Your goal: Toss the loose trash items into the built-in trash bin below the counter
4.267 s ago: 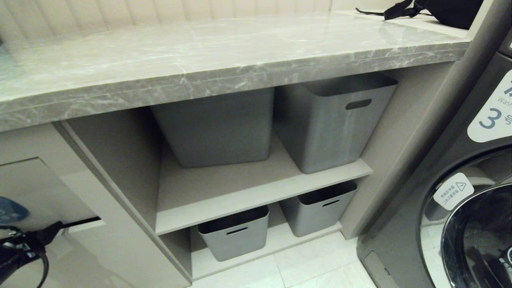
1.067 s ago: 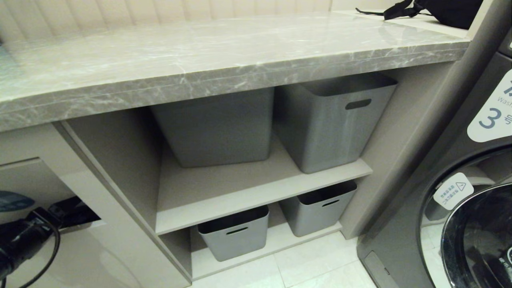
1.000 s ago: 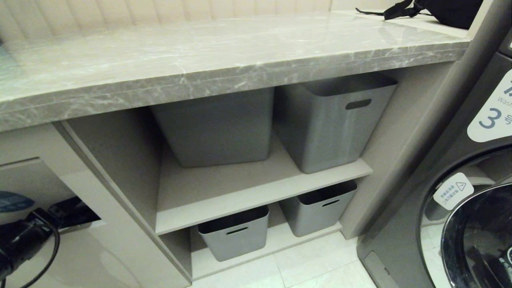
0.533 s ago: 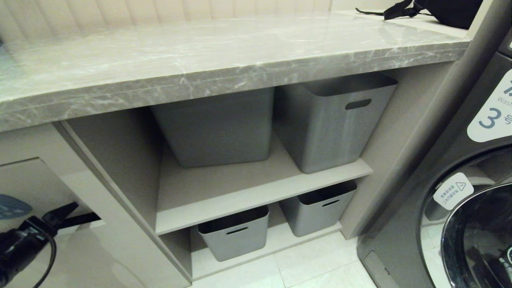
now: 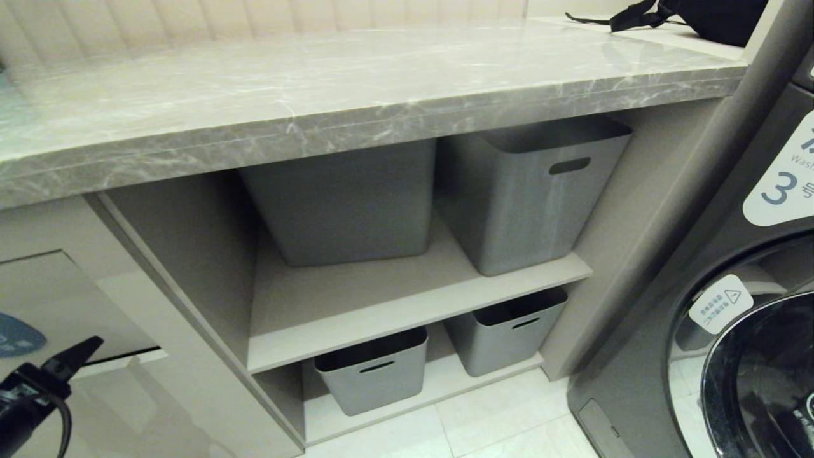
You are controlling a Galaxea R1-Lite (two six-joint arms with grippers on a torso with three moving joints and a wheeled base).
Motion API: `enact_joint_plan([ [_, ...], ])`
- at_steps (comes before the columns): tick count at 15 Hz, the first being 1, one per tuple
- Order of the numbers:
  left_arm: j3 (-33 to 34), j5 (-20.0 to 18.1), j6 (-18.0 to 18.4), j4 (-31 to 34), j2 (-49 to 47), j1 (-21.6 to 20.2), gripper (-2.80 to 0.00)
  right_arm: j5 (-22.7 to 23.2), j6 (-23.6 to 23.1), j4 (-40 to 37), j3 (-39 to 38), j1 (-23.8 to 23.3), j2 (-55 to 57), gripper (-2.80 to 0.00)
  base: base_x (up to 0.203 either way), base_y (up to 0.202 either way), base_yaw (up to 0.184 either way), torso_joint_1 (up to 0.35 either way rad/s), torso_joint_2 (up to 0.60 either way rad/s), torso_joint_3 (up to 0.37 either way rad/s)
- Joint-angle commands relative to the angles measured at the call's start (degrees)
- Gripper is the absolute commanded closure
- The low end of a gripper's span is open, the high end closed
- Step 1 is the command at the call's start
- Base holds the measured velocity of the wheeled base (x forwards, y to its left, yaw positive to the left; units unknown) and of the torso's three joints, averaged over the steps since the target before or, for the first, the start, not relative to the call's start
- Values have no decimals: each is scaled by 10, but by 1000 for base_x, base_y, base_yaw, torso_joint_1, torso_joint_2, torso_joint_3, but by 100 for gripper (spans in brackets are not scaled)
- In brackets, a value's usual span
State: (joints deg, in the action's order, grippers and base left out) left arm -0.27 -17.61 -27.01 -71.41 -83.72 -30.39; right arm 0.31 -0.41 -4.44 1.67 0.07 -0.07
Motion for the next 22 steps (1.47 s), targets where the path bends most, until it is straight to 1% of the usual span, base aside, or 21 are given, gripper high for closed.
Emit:
enact_joint_plan([
  [1, -8, 1, 26, 0, 63, 0, 0, 0, 0, 0, 0, 0, 0, 0, 0, 0, 0, 0, 0, 0],
  [2, -25, 0, 51, 8, 88, 1, 0, 0, 0, 0, 0, 0, 0, 0, 0, 0, 0, 0, 0, 0],
  [4, -59, -11, 108, 61, 144, 6, 0, 0, 0, 0, 0, 0, 0, 0, 0, 0, 0, 0, 0, 0],
  [5, -67, -18, 139, 97, 175, 18, 0, 0, 0, 0, 0, 0, 0, 0, 0, 0, 0, 0, 0, 0],
  [7, -72, -24, 198, 168, 256, 58, 0, 0, 0, 0, 0, 0, 0, 0, 0, 0, 0, 0, 0, 0],
  [8, -70, -26, 225, 204, 300, 87, 0, 0, 0, 0, 0, 0, 0, 0, 0, 0, 0, 0, 0, 0],
  [9, -65, -27, 250, 245, 345, 126, 0, 0, 0, 0, 0, 0, 0, 0, 0, 0, 0, 0, 0, 0],
  [11, -55, -21, 298, 345, 423, 231, 0, 0, 0, 0, 0, 0, 0, 0, 0, 0, 0, 0, 0, 0],
  [12, -52, -8, 320, 401, 459, 269, 0, 0, 0, 0, 0, 0, 1, 0, 0, 0, 0, 0, 0, 0],
  [13, -49, 6, 332, 447, 500, 294, 0, 0, 0, 0, 0, 0, 0, 0, 0, 0, 0, 0, 0, 0],
  [14, -43, 15, 338, 485, 544, 305, 0, 0, 0, 0, 0, 0, 0, 0, 0, 0, 0, 0, 0, 0],
  [15, -34, 21, 342, 526, 588, 312, 0, 0, 0, 0, 0, 0, 0, 0, 0, 0, 0, 0, 0, 0],
  [16, -31, 26, 343, 580, 647, 314, 0, 0, -1, 0, 0, 0, 0, 0, 0, 0, 0, 0, 0, 0],
  [18, -42, 49, 330, 733, 742, 312, 0, 0, 0, 0, 0, 0, 0, 0, 0, 0, 0, 0, 0, 0],
  [19, -47, 70, 320, 791, 766, 311, 0, 0, 0, 0, 0, 0, 0, 0, 0, 0, 0, 0, 0, 0],
  [20, -50, 117, 312, 804, 770, 309, 0, 0, 0, 0, 0, 0, 0, 0, 0, 0, 0, 0, 0, 0],
  [21, -45, 162, 311, 807, 775, 308, 0, 0, 0, 0, 0, 0, 0, 0, 0, 0, 0, 0, 0, 0],
  [22, -41, 169, 315, 809, 798, 306, 0, 0, 0, 0, 0, 0, 0, 0, 0, 0, 0, 0, 0, 0],
])
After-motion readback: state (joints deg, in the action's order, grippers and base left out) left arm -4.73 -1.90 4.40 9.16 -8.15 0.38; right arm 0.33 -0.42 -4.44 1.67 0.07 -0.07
